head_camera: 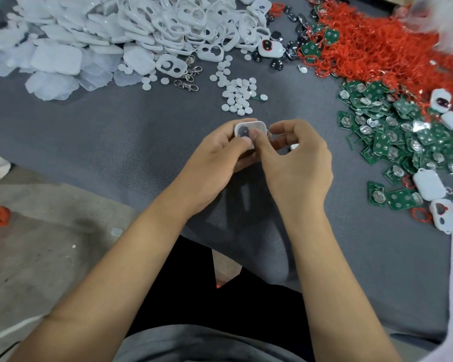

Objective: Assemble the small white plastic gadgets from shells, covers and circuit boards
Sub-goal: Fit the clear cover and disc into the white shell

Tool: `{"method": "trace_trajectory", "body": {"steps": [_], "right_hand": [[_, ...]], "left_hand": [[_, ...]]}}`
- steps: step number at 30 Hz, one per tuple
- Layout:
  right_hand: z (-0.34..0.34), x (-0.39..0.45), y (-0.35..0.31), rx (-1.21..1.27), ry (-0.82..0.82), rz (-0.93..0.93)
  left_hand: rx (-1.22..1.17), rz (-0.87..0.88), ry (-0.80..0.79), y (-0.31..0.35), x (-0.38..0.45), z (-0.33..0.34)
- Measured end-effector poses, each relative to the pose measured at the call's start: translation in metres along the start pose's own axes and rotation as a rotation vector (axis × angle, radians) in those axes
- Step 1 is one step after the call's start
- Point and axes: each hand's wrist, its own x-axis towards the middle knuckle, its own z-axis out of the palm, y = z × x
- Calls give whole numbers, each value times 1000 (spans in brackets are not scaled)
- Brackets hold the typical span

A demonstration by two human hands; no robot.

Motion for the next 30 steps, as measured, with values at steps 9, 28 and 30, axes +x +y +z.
{"method": "trace_trajectory", "body": {"steps": [9, 28, 30], "right_hand": [[-12, -4, 15, -62, 128, -48], [-12, -12, 33, -169, -57, -252], [-11, -12, 32, -175, -65, -271]], "left_hand": [[40, 34, 113, 2, -3, 8], [-55, 57, 307, 15, -18, -18], [-12, 65, 333, 17, -23, -24]]}}
